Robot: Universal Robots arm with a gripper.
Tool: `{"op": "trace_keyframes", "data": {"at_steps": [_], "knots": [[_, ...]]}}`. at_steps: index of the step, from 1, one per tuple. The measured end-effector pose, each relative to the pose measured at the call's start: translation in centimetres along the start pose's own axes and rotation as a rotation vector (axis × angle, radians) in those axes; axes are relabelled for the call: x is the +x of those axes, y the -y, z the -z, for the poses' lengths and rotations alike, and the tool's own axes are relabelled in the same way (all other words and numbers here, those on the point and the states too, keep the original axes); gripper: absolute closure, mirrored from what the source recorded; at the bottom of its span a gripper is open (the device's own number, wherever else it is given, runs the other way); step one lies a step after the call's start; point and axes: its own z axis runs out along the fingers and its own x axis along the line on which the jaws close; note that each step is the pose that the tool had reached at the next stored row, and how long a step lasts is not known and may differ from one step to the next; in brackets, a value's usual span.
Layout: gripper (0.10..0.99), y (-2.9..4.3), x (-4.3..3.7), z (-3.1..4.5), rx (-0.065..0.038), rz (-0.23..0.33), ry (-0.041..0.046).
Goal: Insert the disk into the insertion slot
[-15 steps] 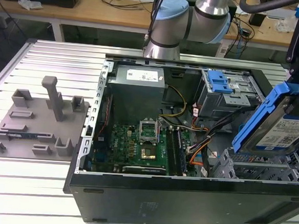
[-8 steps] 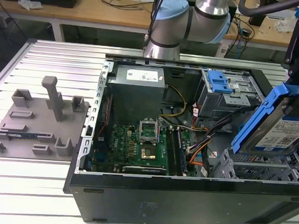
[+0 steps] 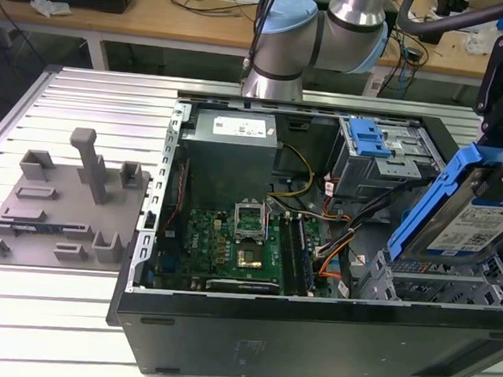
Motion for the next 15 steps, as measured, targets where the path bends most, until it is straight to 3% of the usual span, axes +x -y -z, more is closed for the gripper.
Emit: {"op": "trace_keyframes", "data": {"at_steps": [15], "knots": [[0.722, -0.03, 0.2, -1.01, 0.0, 0.0, -0.0008]]}}
